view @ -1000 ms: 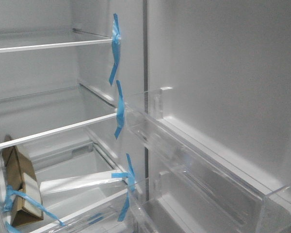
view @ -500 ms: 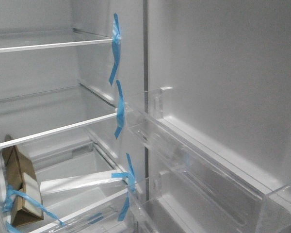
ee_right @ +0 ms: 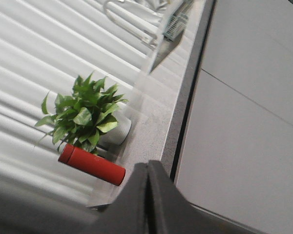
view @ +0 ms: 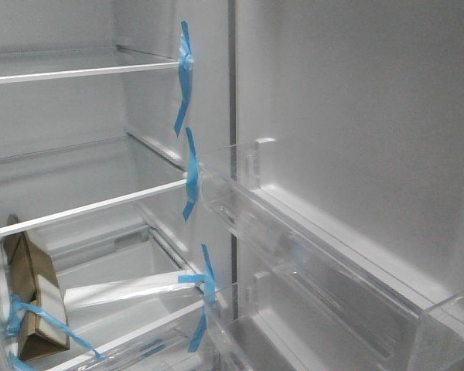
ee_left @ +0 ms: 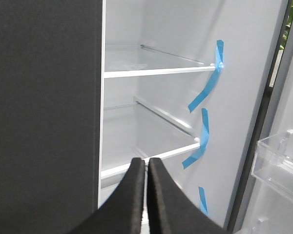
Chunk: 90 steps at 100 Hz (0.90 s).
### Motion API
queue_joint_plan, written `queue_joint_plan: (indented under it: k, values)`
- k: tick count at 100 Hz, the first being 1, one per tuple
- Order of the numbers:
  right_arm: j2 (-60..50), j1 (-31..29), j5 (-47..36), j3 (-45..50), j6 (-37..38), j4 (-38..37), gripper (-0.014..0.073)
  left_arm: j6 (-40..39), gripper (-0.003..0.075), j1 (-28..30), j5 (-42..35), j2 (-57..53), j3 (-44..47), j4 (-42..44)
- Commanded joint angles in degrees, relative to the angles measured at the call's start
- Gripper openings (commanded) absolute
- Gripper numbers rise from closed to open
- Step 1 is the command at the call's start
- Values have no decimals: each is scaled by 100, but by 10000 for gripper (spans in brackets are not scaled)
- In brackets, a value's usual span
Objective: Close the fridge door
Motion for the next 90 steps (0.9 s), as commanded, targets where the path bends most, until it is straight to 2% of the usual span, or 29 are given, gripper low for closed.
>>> queue_joint_plan:
  k: [1,27,60,90]
  values:
    - [203,-49,-350,-312,0,508,-71,-11,-20,-21,-476,-129,231,-36]
    - [547,-49,195,-615,0,1514,-71,-11,-20,-21,-476,-129,231,-36]
    - [763,-49,1218,-877,0,1789,-71,-11,-20,-21,-476,-129,231,-36]
    - [763,-49,1789,-905,0,1857,-71,-11,-20,-21,-476,-129,231,-36]
